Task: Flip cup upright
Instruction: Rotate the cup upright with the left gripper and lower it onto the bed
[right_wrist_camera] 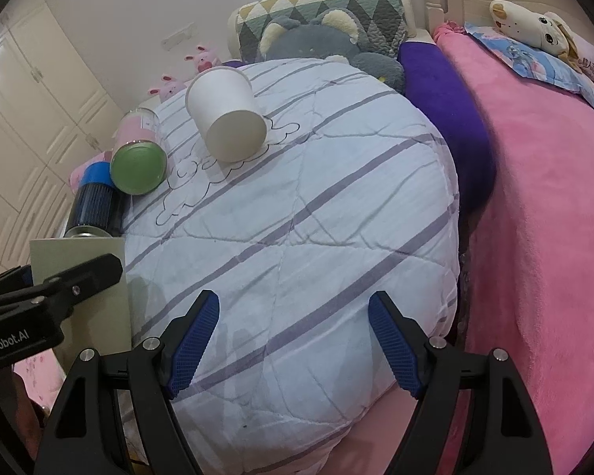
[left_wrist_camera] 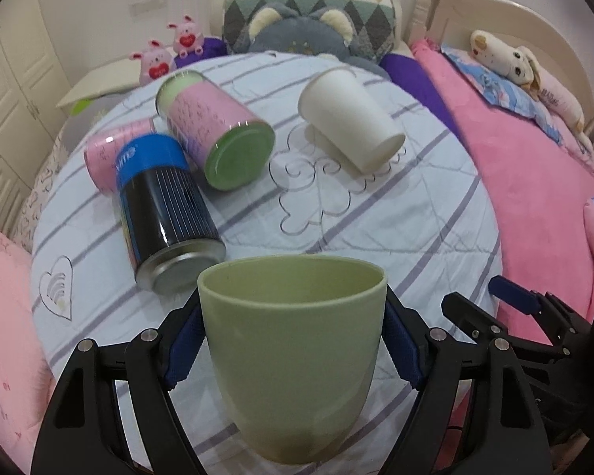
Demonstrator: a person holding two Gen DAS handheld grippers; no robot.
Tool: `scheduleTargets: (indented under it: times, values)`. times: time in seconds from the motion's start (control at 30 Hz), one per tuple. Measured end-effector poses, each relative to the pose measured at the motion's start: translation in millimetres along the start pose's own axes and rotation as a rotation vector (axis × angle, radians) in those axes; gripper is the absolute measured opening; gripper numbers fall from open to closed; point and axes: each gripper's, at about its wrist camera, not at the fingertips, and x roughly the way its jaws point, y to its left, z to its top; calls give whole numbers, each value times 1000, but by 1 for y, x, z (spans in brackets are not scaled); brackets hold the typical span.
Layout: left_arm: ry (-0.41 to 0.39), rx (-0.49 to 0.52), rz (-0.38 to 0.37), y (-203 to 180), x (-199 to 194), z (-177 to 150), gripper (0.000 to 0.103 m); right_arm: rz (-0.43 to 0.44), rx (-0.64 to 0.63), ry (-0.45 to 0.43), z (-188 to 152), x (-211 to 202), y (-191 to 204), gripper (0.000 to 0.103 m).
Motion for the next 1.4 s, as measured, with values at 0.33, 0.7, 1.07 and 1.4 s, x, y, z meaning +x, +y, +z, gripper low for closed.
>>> scheduleTargets:
  times: [0.33,0.7,1.07,1.4]
  values:
    - [-57,13,1,0,-13,9,81,-9,-4,-28,8,-7,6,79]
    - [-66,3,-14,7,-22,-5,81,-27,-29,-42,3,-17,19,79]
    - [-68,4,28,9,-22,-13,95,-41,-30,-46,-8,-27,23,79]
    - [-84,16,5,8,-26,-17,95,-61,-18,-38,-15,-32,24,79]
